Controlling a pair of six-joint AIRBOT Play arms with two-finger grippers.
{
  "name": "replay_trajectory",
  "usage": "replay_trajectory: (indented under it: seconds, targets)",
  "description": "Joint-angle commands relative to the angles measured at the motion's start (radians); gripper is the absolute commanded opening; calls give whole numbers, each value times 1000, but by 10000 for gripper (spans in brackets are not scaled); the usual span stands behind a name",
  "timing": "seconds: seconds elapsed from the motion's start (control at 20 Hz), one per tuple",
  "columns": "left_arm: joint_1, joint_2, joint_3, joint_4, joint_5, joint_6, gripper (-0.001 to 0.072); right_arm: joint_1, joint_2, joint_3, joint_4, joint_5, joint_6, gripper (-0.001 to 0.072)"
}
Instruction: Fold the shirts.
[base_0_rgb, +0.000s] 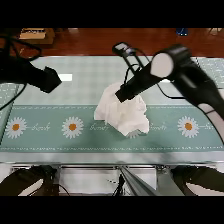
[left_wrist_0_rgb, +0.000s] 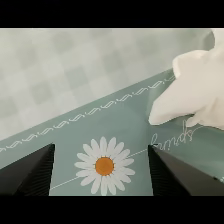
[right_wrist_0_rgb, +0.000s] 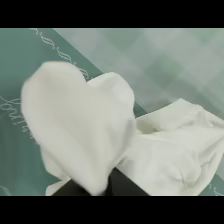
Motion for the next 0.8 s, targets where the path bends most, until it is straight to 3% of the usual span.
replay_trajectory:
  seconds: [0.0, 0.05, 0.1, 0.15, 0.25, 0.3, 0.5, 0.55, 0.65, 0.75]
  targets:
    - [-1, -10, -143, -51, 114, -1, 711, 19, -121, 1, -53, -65, 3, 33]
    - [-1, -14, -190, -55, 134, -1, 711, 19, -129, 1, -72, -91, 3, 117]
    - [0, -17, -232, -54, 148, 0, 711, 19, -127, 2, -105, -114, 3, 312]
    - [1, -19, -273, -54, 166, 0, 711, 13, -117, 3, -142, -121, 3, 387]
    - [2, -19, -342, -58, 229, 0, 711, -32, -76, 2, -186, -119, 6, 467]
    - [2, -21, -375, -73, 268, 0, 710, -76, -46, 2, -188, -112, 6, 495]
    - [8, -62, -508, -151, 384, 12, 682, -343, 48, 2, -179, -37, 2, 496]
    - [18, -77, -533, -203, 409, 39, 585, -420, 56, 2, -157, -6, -11, 496]
    - [57, -120, -567, -342, 443, 95, 576, -582, 60, 1, -60, 59, -61, 496]
    - [119, -176, -581, -521, 444, 210, 578, -727, 60, -14, 73, 95, -101, 496]
